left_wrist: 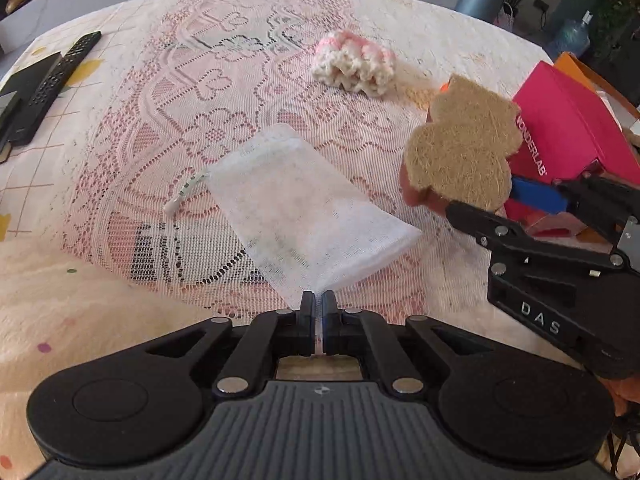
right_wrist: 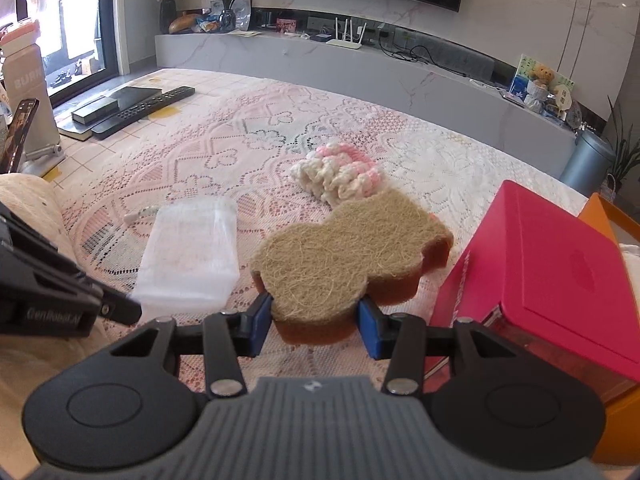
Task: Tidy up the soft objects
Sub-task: 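Grasp the white mesh bag with the left tool while the right tool holds the mat, then lift the mesh bag and coir mat toward the orange box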
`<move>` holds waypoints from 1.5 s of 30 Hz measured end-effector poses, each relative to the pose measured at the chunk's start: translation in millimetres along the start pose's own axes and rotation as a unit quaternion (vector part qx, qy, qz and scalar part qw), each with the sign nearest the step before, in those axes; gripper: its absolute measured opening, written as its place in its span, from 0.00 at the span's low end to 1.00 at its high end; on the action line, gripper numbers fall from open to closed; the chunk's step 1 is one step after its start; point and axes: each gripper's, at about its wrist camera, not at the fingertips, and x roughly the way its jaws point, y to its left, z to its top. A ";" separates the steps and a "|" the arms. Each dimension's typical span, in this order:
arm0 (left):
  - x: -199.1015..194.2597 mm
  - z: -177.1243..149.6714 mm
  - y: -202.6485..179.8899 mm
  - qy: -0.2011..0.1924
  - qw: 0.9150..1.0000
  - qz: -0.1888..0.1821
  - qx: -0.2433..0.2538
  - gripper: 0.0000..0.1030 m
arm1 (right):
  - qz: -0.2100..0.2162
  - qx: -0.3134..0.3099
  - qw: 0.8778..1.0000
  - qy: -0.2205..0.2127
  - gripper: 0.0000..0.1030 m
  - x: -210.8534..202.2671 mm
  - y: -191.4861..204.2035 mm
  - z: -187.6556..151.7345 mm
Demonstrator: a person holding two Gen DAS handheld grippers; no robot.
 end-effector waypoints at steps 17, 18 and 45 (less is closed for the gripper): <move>13.3 14.5 21.6 -0.061 0.989 -0.017 -0.137 0.69 | 0.017 0.015 0.999 0.027 0.45 31.5 4.9 -5.1; 16.9 15.1 21.0 -0.057 0.989 -0.013 -0.137 0.69 | 0.019 0.020 0.999 0.031 0.45 33.1 3.6 -6.7; 14.5 9.5 12.1 -0.114 0.980 0.028 -0.158 0.25 | 0.024 0.035 0.999 0.029 0.44 38.3 0.0 -14.3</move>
